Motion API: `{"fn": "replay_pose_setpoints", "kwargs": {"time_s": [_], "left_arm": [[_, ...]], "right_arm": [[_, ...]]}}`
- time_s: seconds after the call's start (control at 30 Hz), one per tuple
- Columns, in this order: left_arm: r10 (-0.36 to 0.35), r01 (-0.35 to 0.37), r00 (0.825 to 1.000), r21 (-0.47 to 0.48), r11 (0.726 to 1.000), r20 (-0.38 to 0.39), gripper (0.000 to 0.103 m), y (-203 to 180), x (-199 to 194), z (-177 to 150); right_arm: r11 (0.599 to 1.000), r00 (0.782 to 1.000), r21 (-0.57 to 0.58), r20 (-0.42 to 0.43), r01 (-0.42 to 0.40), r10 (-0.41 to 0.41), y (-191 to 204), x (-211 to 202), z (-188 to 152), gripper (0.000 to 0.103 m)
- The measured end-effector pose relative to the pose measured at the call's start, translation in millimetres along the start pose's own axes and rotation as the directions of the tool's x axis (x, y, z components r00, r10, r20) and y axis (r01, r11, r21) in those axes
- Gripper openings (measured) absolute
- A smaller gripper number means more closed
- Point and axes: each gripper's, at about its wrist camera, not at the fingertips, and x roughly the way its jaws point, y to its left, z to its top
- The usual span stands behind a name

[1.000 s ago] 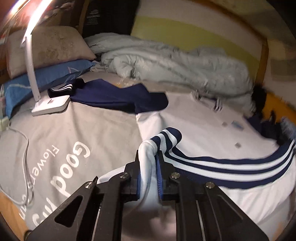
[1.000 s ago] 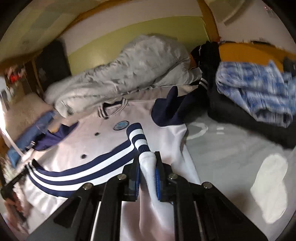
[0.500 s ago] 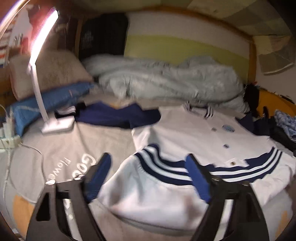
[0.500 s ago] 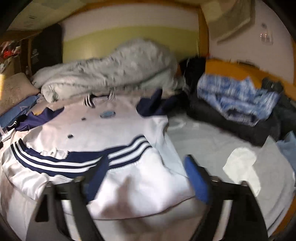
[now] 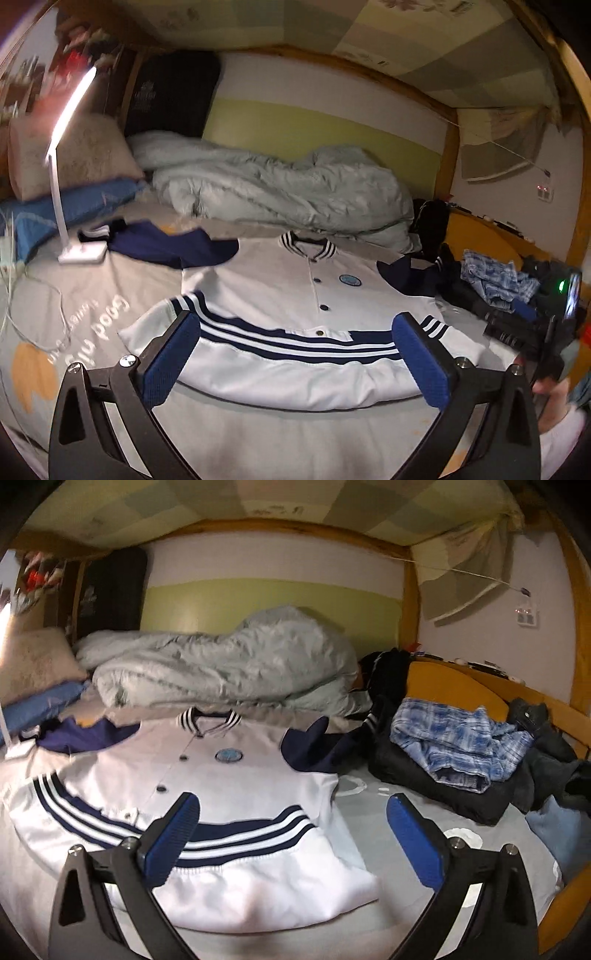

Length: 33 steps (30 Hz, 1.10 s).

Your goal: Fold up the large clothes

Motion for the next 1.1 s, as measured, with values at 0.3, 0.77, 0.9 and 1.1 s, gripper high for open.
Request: {"fn": "replay_pose_setpoints", "kwargs": {"time_s": [0.3,0.77,0.9,1.1], "left_arm": [[0.113,-0.081,0.984,0.218,0.973,-0.141,0.094,17.7,59.8,-54.4],[0.175,0.086,0.88,0.51,0.856,-0.442,0.103,10.3,148.4,-99.3],[0.214,-0.016,0.906,0.475,0.88,-0.366,0.103,31.0,157.9,-96.4],[0.414,-0.288,0.874,0.415,0.863,-0.256,0.07,82.5,162.6,-86.4]], "right_arm": [[0.994,0.984,0.08,-0.157,-0.078,0.09,-21.3,13.5,-39.0,0.096],[0.863,0.969,-0.498,-0.244,-0.086,-0.044,88.0,49.5,-114.0,0.096],[0.84,0.954,-0.513,-0.119,0.177,-0.274,83.7,70.1,-108.8,0.094],[0.908,0.943,-0.384,-0.208,0.166,-0.26,44.0,81.3,-104.2,0.038]]}}
